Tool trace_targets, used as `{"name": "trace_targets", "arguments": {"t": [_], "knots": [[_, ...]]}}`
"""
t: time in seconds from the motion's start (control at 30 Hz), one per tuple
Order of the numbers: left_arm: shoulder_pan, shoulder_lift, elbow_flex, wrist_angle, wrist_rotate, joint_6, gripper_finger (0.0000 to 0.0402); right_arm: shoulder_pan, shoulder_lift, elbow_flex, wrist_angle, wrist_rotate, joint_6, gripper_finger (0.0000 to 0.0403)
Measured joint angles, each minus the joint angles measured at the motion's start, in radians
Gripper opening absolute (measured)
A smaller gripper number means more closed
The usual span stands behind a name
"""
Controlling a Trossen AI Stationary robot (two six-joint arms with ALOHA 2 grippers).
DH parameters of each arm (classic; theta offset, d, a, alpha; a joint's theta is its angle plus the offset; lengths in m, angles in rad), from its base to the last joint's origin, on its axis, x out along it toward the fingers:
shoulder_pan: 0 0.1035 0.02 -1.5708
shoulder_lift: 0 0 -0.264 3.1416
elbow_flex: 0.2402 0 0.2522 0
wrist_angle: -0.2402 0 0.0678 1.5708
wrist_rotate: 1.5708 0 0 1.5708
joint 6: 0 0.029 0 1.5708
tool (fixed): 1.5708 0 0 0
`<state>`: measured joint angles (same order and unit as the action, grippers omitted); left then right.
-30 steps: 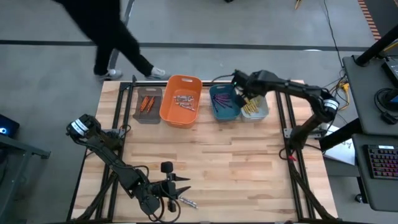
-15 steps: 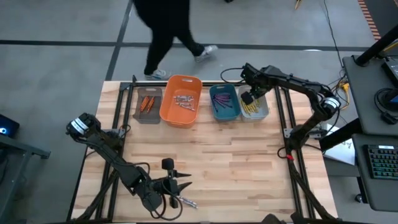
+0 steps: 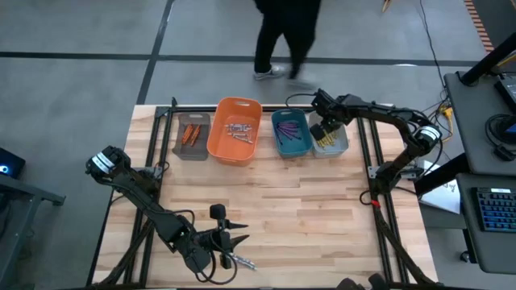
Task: Sort crayons
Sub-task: Put the yellow crayon into the white bin, then put the white crayon into the orange bin
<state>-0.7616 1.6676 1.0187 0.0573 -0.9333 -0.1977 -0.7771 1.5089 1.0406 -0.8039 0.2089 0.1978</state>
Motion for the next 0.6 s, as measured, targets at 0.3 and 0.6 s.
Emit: {"name": "trace_targets", "arguments": {"t": [0.3,0.6], "knots": [[0.0,0.0,0.0,0.0,0.009,-0.009,0.012,0.0,-0.002,-0.028,0.048,-0.034,0.01,0.0101],[-0.001,0.0,0.0,-0.047,0.233,-0.103,0.012,0.067,-0.121,-0.015,0.03,-0.034,0.046,0.0094]]}}
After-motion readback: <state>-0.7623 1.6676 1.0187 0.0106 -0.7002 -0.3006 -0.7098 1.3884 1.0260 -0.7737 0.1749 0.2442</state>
